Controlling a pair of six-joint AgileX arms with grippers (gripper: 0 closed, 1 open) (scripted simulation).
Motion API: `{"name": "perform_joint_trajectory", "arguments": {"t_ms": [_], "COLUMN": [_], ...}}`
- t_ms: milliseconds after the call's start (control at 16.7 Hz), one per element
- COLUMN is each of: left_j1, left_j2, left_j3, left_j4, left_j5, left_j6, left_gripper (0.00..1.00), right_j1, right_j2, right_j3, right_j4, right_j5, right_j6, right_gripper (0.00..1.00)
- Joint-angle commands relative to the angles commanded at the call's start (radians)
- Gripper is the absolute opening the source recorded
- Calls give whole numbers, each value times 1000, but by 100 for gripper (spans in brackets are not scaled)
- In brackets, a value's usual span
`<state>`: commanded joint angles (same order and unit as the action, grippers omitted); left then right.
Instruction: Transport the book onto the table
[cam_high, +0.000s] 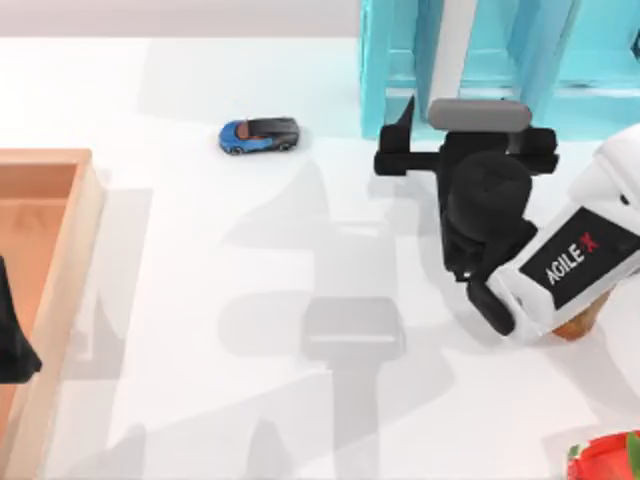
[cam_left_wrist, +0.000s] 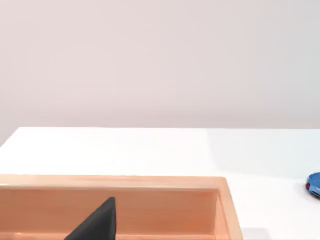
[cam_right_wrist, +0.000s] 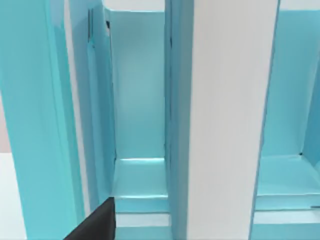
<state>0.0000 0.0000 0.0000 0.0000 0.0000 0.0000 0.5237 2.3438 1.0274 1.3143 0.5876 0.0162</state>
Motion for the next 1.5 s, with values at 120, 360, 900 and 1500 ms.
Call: {"name": "perform_joint_trajectory", "arguments": {"t_ms": [120,360,900,1500], "left_j1": [0,0,0,0], "left_j2": [0,0,0,0], "left_j3": [0,0,0,0], "left_j4": [0,0,0,0], "left_j5": [0,0,0,0], "left_j6": [0,0,0,0], "left_gripper": [100,100,100,100], "right_j1": [-5,-14,-103,-114], "right_j2": [-1,34,181,194], "right_j3": [-2,93,432,459], "right_j4": [-4,-58,-249,-263], "right_j5": [-2,-14,-102,-112], "right_j6": [0,0,-3,-3], "right_gripper": [100,100,100,70]}}
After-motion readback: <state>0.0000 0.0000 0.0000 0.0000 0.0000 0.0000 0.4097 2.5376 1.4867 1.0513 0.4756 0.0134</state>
